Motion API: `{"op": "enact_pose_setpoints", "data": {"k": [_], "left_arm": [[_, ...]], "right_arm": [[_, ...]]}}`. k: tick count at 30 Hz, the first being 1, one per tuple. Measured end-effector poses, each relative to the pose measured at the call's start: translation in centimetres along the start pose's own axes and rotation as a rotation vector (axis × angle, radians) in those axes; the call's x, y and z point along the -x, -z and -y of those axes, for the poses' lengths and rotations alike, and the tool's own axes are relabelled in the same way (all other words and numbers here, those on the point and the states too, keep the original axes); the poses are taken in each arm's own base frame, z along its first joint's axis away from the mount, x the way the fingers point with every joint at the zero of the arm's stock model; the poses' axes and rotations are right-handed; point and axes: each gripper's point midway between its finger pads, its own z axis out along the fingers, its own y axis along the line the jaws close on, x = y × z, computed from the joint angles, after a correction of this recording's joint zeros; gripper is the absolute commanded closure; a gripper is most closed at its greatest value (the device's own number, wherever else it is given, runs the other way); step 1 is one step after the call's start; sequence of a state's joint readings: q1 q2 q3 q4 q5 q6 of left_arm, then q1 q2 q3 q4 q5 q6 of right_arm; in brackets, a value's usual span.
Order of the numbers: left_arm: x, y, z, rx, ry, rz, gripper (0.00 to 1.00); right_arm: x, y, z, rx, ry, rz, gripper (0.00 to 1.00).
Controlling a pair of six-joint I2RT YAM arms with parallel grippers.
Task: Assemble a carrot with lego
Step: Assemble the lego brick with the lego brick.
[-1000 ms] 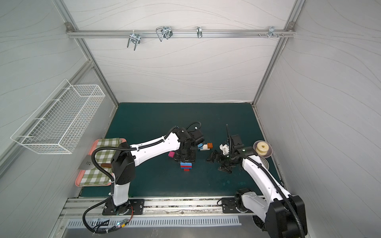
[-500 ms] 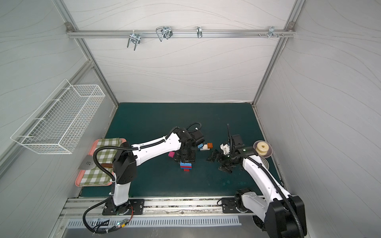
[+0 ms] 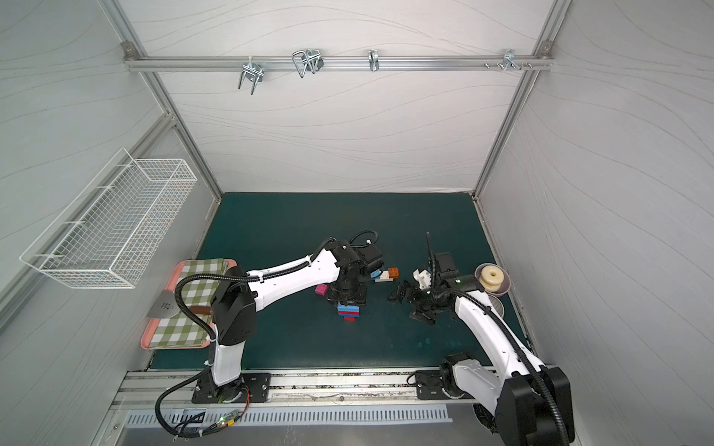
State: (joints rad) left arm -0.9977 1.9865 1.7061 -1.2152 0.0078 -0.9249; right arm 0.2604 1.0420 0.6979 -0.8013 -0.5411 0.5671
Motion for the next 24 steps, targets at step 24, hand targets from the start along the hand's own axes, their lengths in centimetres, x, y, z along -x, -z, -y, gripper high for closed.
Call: {"op": "enact_pose_setpoints", "data": {"k": [24], "left_arm": [[-0.29,-0.33,0.04,-0.009,-0.01,0.029,0.89]], "right_arm": [[0.02,-0.07,0.11,-0.004,-0.001,-0.003,0.01]]}}
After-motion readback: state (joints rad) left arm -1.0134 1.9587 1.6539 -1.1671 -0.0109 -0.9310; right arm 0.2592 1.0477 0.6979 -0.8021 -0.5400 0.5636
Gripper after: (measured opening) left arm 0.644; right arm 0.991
